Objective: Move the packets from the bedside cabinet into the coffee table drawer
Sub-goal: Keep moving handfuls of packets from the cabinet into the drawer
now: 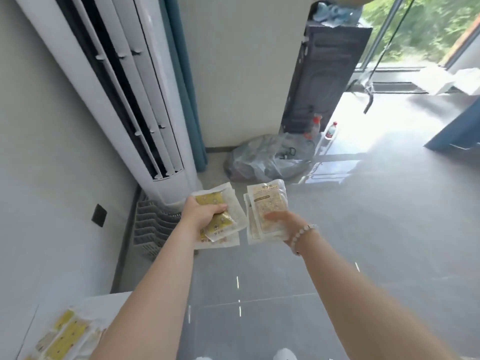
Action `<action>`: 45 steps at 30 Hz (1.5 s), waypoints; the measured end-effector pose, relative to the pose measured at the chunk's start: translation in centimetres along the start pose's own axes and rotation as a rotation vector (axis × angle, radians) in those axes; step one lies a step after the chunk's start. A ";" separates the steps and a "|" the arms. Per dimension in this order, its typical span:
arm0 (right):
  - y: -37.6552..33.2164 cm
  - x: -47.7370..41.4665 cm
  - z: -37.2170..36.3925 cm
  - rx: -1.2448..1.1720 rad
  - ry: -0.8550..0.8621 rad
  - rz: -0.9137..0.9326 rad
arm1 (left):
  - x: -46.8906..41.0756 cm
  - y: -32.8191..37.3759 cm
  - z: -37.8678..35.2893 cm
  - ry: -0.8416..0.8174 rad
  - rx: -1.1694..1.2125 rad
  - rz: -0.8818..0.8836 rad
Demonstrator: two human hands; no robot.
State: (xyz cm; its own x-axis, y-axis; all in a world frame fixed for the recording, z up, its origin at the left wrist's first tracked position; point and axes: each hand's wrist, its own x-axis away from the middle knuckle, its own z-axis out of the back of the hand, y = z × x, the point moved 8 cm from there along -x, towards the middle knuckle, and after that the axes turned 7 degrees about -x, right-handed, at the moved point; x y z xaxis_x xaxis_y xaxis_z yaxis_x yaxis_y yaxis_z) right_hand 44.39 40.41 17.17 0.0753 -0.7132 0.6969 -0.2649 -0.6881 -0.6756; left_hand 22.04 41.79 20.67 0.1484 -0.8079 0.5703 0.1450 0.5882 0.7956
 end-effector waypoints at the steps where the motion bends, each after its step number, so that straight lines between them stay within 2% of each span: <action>1: -0.6 0.5 1.9 -0.038 0.016 0.011 | 0.1 1.1 -2.2 -0.029 -0.022 -0.017; 11: -3.8 7.5 22.8 -0.357 0.153 0.170 | 5.0 7.4 -26.5 -0.320 -0.226 -0.142; 19: 1.2 12.9 37.6 -0.501 0.397 0.224 | 9.5 5.8 -42.6 -0.541 -0.445 -0.157; 27: 6.5 19.6 44.9 -0.813 0.450 0.320 | 16.2 2.1 -55.4 -0.786 -0.672 -0.192; 38: 10.5 25.3 54.7 -1.057 0.826 0.362 | 23.2 0.2 -71.5 -1.076 -0.928 -0.279; 45: 11.4 28.8 60.6 -1.163 0.981 0.417 | 29.0 -1.4 -80.7 -1.290 -1.108 -0.357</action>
State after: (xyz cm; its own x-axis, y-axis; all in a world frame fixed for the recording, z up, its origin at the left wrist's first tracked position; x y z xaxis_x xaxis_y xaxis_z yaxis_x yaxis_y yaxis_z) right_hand 101.76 3.98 14.95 -0.6932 -0.1404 0.7069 -0.7058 0.3312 -0.6263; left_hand 105.11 20.34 19.58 -0.7692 -0.0743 0.6347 0.6223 -0.3133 0.7174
